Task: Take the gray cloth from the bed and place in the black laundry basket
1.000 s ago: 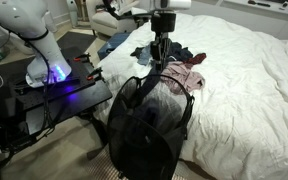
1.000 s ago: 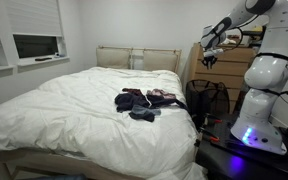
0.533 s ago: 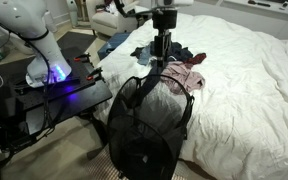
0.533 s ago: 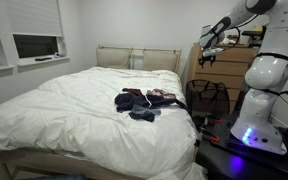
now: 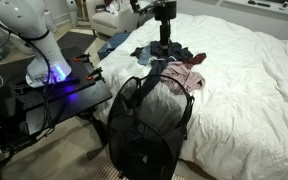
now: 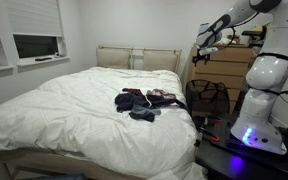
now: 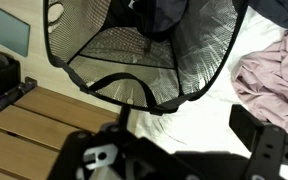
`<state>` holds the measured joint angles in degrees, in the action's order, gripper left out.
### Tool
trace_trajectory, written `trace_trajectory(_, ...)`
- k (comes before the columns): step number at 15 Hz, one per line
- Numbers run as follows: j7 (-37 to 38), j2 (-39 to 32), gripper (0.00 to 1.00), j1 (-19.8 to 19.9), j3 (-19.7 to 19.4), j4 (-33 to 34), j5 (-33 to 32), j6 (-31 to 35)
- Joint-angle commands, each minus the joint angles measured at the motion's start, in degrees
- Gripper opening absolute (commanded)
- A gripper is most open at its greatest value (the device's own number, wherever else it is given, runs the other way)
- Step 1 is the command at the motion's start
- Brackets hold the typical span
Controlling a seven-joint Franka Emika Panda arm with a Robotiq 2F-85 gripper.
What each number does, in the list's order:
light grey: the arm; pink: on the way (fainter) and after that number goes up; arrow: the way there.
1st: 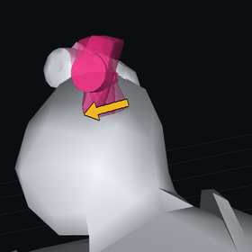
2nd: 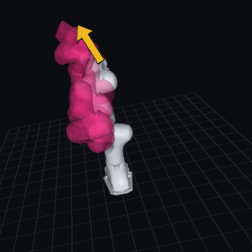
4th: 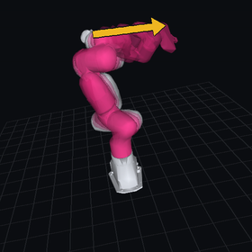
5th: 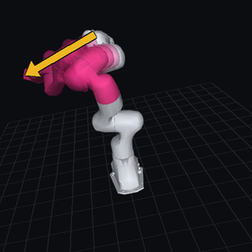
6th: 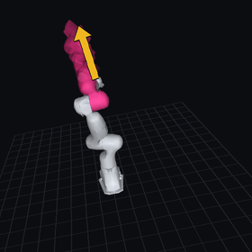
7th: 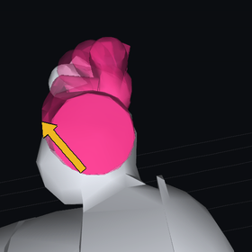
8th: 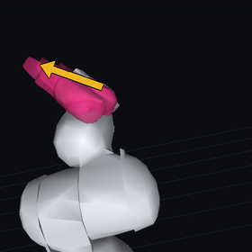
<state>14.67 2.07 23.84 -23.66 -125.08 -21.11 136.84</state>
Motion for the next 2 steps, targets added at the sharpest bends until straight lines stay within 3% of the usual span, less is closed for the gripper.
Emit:
trace_trajectory(1, -0.2, 0.13, 1.0, 0.13, 0.19, 0.03, 0.2, -0.13)
trace_trajectory(2, -0.2, 0.26, 1.0, 0.15, 0.2, -0.05, 0.2, -0.12)
